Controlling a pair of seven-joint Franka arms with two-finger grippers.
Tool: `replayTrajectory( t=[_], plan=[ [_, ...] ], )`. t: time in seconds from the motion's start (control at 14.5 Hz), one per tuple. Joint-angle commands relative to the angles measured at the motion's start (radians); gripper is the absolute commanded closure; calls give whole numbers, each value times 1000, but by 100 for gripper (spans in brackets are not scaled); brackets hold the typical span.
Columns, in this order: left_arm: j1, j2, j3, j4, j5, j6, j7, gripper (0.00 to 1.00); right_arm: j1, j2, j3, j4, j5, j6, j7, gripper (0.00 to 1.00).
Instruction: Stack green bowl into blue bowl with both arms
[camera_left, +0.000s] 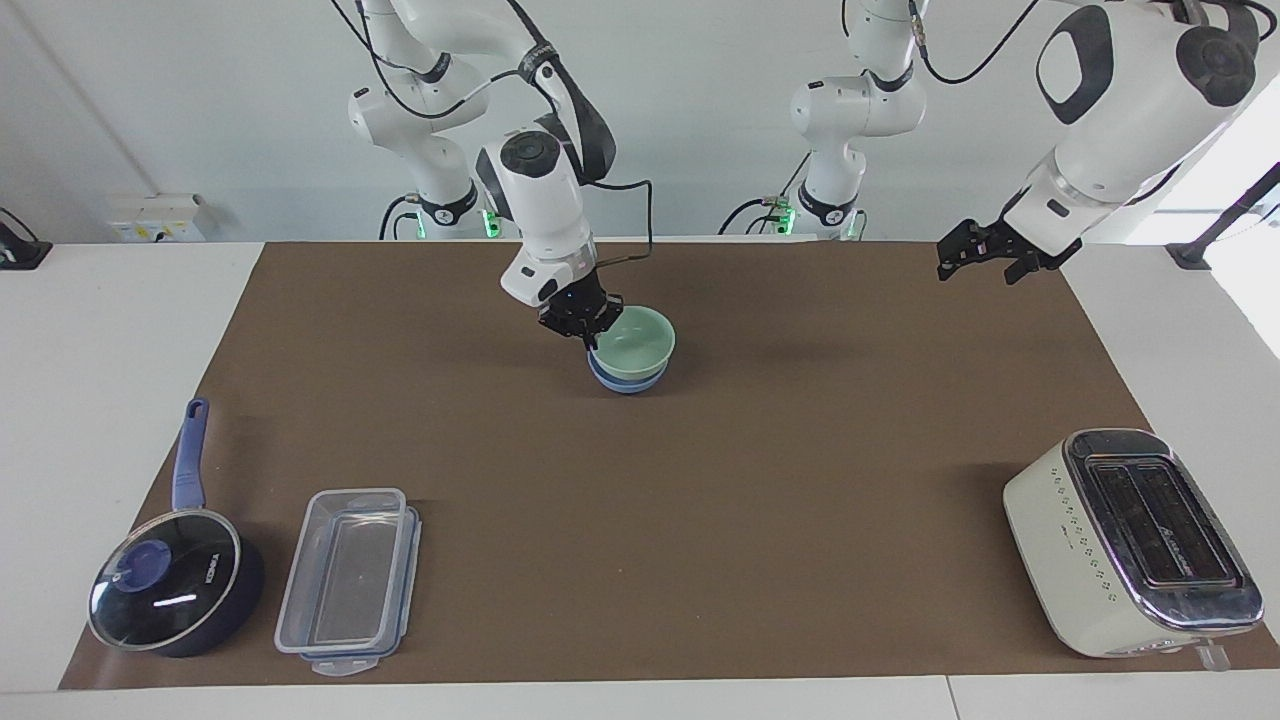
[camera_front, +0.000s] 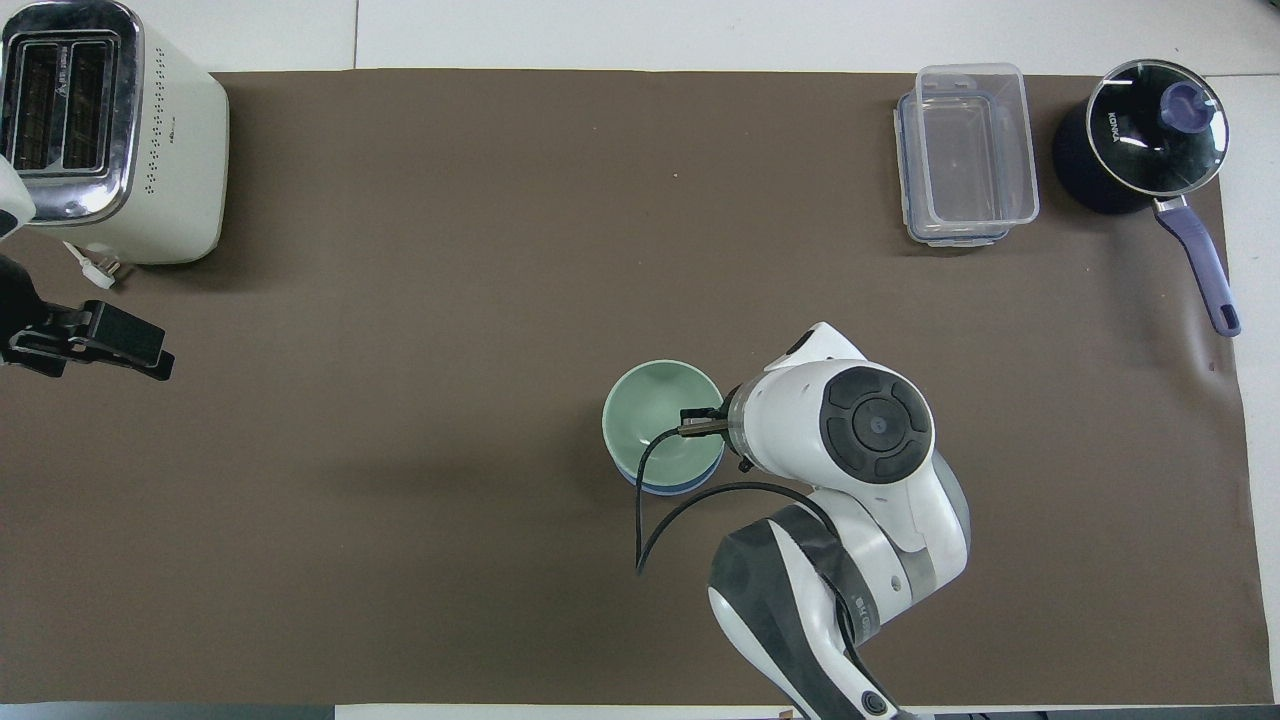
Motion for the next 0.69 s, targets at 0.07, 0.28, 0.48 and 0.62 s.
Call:
replayTrajectory(
  t=[0.07, 0.28, 0.48, 0.62],
  plan=[
    [-2, -14, -13, 28, 28, -51, 14, 0, 5, -22, -2, -39, 18, -11, -16, 100],
    [-2, -39, -13, -21, 32, -25, 37, 0, 6, -29, -2, -53, 18, -13, -16, 100],
    [-4, -39, -15, -29, 46, 41, 40, 0, 6, -29, -2, -53, 18, -19, -16, 100],
    [-4, -39, -15, -30, 48, 47, 36, 0, 6, -29, -1, -53, 18, -17, -16, 100]
  ],
)
